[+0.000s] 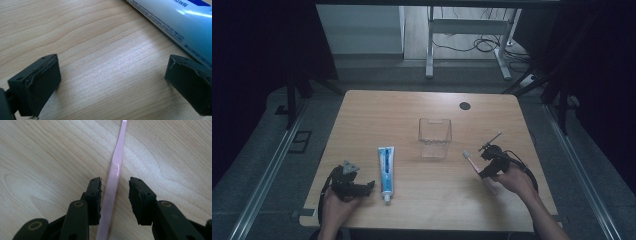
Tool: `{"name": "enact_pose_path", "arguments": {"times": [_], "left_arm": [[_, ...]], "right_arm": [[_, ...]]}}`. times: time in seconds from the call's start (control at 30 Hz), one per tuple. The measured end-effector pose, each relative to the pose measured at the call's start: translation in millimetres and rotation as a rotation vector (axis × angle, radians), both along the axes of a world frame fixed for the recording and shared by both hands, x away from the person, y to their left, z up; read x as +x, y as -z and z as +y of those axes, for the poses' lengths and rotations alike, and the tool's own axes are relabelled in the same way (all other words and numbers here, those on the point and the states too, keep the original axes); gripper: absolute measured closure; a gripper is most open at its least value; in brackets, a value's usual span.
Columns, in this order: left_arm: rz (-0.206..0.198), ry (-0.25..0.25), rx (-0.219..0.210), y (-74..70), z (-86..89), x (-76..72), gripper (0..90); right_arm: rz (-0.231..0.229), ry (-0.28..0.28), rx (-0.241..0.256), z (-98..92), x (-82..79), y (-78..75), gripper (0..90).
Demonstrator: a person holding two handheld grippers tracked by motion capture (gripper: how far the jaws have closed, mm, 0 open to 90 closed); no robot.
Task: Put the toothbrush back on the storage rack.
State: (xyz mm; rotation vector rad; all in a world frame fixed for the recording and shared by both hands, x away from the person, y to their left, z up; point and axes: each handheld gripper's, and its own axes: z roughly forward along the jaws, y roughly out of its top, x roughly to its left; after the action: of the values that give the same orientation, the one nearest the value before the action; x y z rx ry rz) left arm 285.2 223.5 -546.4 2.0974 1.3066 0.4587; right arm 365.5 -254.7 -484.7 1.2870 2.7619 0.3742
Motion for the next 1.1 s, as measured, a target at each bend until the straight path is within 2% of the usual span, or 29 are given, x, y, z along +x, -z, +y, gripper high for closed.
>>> {"name": "enact_pose_path", "arguments": {"times": [0.4, 0.73, 0.97, 1.1], "left_arm": [[0.001, 0.0, 0.0, -0.1, 0.0, 0.0, 0.2], [0.001, 0.0, 0.0, 0.0, 0.0, 0.0, 0.2], [0.001, 0.0, 0.0, 0.0, 0.1, 0.0, 0.2], [0.001, 0.0, 0.001, -0.1, 0.0, 0.0, 0.2]], "right_arm": [[0.071, -0.005, -0.099, 21.5, 22.1, 5.8, 62.5], [0.1, 0.006, -0.167, 32.2, 30.5, 14.5, 65.5], [0.124, 0.001, -0.168, 34.7, 34.1, 14.5, 76.2], [0.137, 0.003, -0.17, 31.5, 35.2, 14.4, 78.0]]}}
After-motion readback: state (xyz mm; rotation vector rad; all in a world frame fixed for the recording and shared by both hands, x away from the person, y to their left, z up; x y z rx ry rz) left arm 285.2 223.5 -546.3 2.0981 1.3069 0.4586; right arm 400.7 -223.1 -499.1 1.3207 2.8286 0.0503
